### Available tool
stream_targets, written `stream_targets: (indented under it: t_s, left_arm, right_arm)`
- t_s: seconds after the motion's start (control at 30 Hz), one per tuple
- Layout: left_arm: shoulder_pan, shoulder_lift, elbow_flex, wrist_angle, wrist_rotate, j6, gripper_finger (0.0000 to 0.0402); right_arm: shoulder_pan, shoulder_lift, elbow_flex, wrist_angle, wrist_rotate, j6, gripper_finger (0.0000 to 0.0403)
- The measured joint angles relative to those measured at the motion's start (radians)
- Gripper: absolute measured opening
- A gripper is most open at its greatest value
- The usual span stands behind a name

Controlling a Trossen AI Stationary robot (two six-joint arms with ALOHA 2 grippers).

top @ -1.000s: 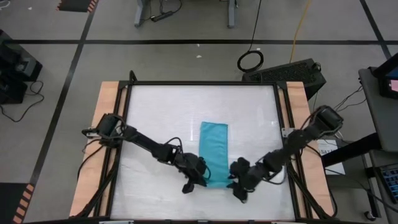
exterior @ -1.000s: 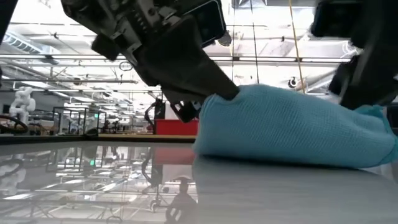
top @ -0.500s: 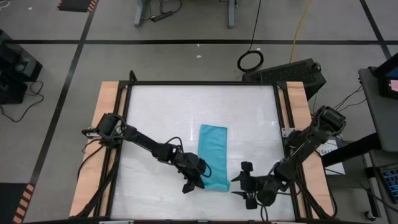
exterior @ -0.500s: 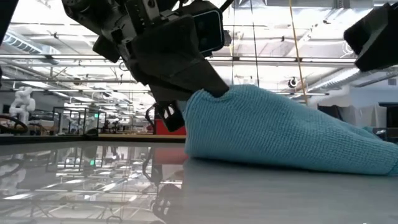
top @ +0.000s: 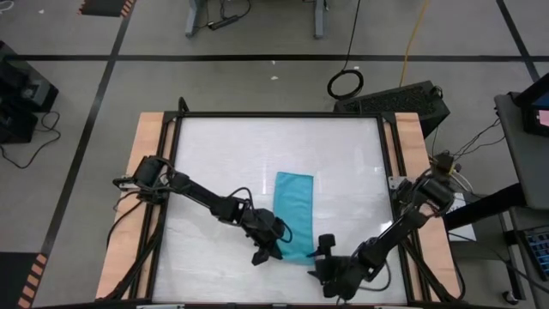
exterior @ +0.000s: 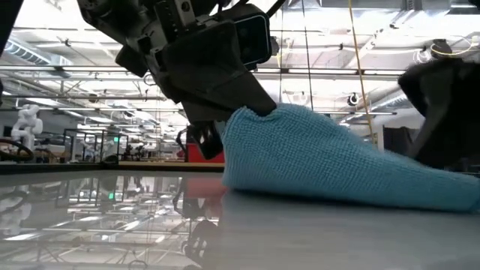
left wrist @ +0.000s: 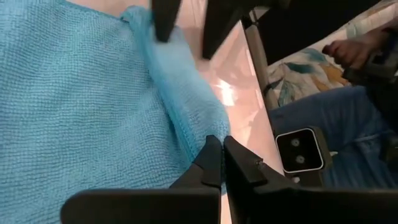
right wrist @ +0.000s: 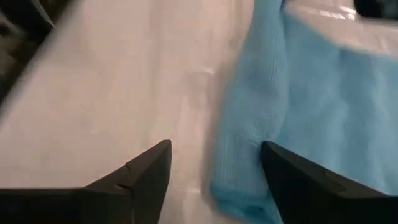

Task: Roll towel
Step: Roll the blue microfiber towel

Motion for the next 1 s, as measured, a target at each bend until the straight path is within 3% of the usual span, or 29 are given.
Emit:
stream_targets:
  t_s: [0.13,0.4,0.63,0.87,1.0]
  left_arm:
    - [0.001,0.0,0.0,0.003,0.039,0.001,0.0002]
    - [-0.001,0.0,0.0,-0.008,0.108,0.005,0.0001]
    - [0.0,0.0,0.0,-0.004,0.138,0.014,0.0001]
    - [-0.001,-0.002,-0.018,-0.017,0.157,0.011,0.0002]
    - [0.0,-0.002,-0.03,-0.095,0.151,0.012,0.0014]
  right_arm:
    - [0.003,0.063,0.078,-0.142,0.063,0.114,0.021]
    - [-0.001,0.082,0.106,-0.189,0.094,0.102,0.0154]
    - [-0.027,0.08,0.092,-0.183,0.036,0.142,0.0114]
    - [-0.055,0.078,0.084,-0.181,-0.055,0.207,0.0014]
    - [-0.058,0.058,0.082,-0.176,-0.113,0.233,0.0011]
